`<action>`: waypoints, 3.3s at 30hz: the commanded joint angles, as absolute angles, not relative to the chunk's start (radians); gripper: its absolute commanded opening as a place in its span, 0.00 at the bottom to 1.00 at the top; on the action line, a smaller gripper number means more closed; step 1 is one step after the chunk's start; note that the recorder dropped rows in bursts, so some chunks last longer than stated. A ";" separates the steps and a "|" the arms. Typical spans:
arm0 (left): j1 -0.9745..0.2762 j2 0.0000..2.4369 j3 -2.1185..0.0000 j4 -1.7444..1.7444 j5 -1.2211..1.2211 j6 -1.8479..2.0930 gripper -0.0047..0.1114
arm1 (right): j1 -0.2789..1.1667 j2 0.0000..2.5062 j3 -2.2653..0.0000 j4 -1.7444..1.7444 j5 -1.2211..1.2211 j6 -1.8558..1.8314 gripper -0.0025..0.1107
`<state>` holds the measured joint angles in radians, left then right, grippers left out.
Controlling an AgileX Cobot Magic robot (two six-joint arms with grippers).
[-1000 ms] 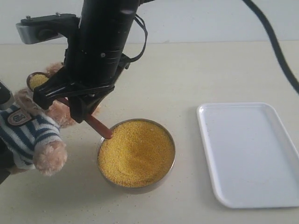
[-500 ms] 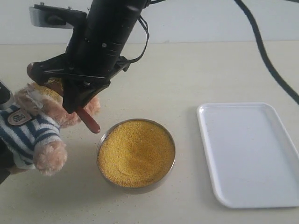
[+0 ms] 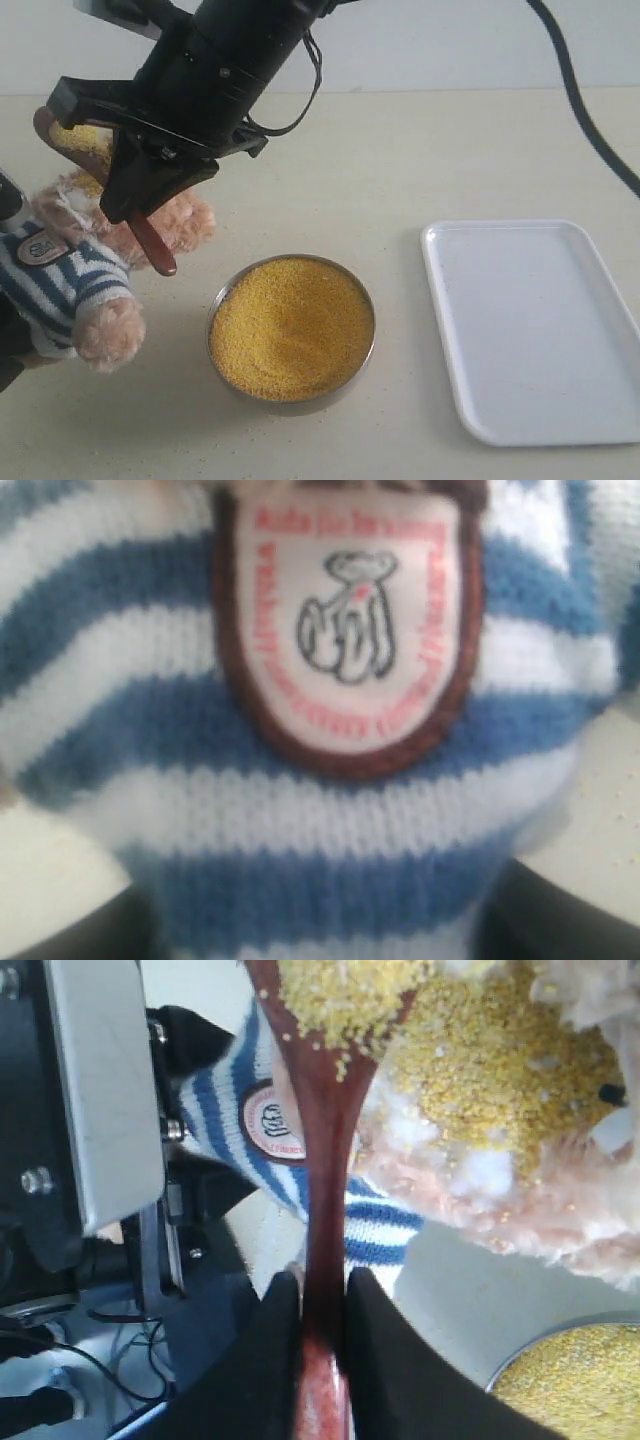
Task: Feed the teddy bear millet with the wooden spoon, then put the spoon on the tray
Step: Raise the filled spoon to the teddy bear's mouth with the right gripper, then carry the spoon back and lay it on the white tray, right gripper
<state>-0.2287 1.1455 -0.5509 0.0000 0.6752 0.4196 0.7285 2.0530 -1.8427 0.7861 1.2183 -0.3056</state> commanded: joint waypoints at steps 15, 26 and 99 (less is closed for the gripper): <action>-0.233 1.142 -0.549 0.000 0.627 0.420 0.07 | 0.646 2.046 -1.658 1.132 1.221 -0.503 0.02; -0.233 1.142 -0.549 0.000 0.627 0.420 0.07 | 0.637 2.043 -1.615 1.254 1.221 -0.553 0.02; -0.231 1.142 -0.583 0.050 0.599 0.006 0.07 | 0.219 1.631 -0.617 0.000 0.459 0.053 0.02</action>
